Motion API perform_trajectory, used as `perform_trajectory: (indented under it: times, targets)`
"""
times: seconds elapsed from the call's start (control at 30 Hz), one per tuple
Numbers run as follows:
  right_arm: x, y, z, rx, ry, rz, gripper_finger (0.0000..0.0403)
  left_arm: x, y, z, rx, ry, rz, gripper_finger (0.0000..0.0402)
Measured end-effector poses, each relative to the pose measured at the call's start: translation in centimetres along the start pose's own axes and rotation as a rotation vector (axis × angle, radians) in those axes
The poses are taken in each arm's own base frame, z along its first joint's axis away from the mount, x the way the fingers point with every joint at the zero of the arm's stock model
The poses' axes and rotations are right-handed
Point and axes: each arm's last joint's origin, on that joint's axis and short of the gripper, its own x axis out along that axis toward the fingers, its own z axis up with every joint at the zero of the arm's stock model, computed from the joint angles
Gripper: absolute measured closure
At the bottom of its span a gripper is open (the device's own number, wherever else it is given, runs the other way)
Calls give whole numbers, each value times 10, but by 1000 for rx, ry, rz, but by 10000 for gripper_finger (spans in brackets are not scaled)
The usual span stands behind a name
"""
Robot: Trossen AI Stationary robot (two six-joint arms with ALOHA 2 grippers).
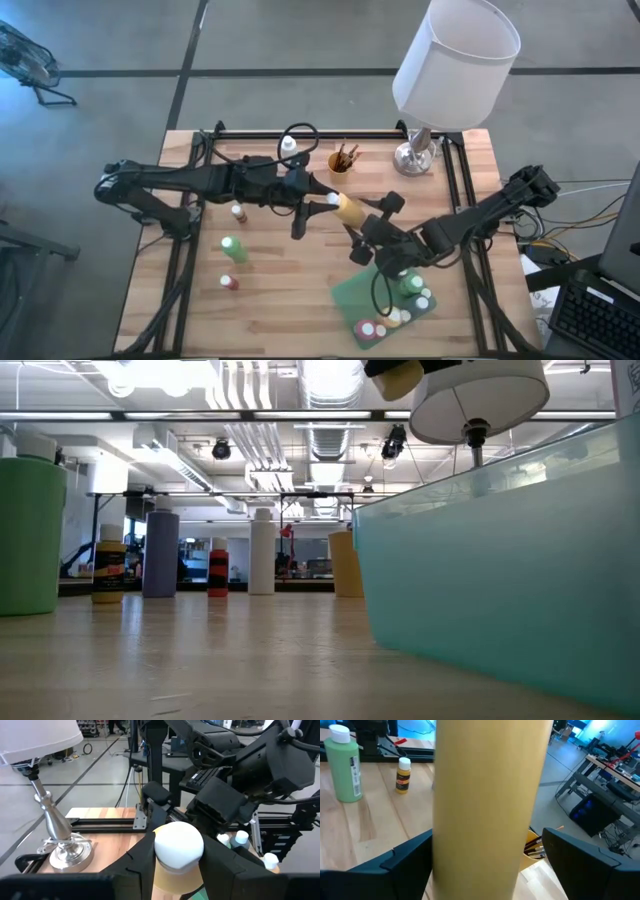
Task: Pick & Place Paint Supplies
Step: Put the yellow paint bottle into the green bin
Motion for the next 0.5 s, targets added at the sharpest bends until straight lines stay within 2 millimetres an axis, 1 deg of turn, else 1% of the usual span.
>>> perform_trajectory:
  times: [0.13, 0.5]
  targets:
    - [2, -2, 0, 3, 1, -13, 55, 0, 0, 0, 0, -2, -1, 274]
    - [3, 0, -1, 2, 12, 11, 116, -1, 0, 4, 10, -15, -7, 274]
